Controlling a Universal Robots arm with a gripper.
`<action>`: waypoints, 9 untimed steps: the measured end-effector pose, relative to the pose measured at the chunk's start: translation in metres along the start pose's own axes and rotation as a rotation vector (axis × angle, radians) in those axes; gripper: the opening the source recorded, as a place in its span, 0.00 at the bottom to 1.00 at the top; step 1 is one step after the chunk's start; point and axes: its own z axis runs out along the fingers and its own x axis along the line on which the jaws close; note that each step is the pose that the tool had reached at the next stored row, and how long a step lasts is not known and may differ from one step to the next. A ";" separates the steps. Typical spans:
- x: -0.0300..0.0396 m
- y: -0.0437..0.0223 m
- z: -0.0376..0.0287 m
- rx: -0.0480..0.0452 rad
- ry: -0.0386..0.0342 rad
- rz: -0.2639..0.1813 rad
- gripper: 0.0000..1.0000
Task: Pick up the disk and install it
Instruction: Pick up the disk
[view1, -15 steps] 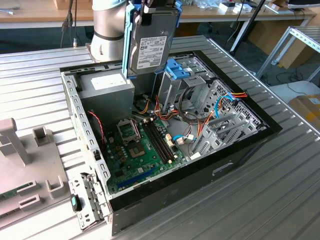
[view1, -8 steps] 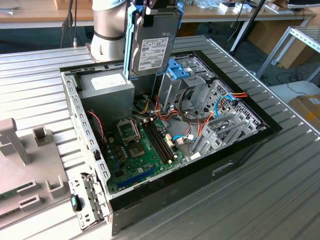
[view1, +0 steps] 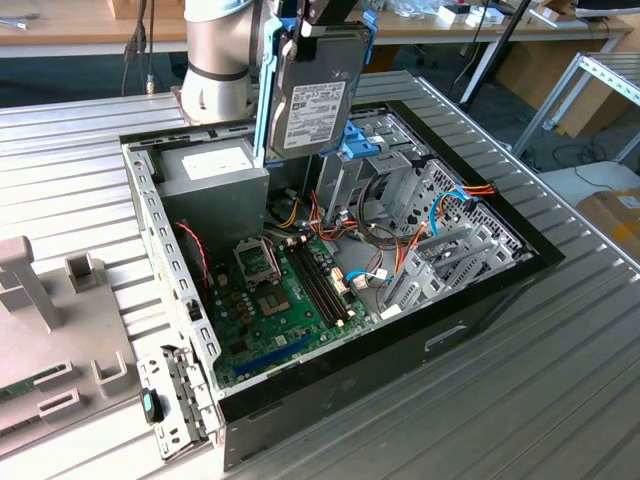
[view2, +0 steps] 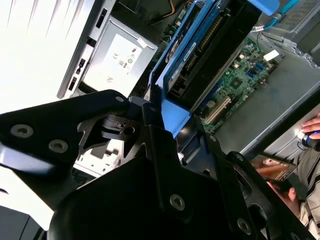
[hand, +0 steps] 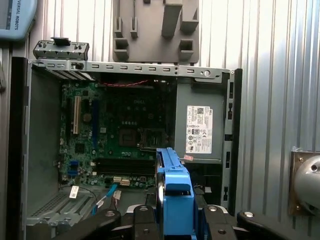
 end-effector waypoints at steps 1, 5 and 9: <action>0.0016 -0.0004 0.0000 0.0001 0.0000 0.000 0.36; 0.0067 -0.0016 0.0000 0.0001 0.0006 0.000 0.36; 0.0110 -0.0027 0.0000 0.0001 0.0012 0.000 0.36</action>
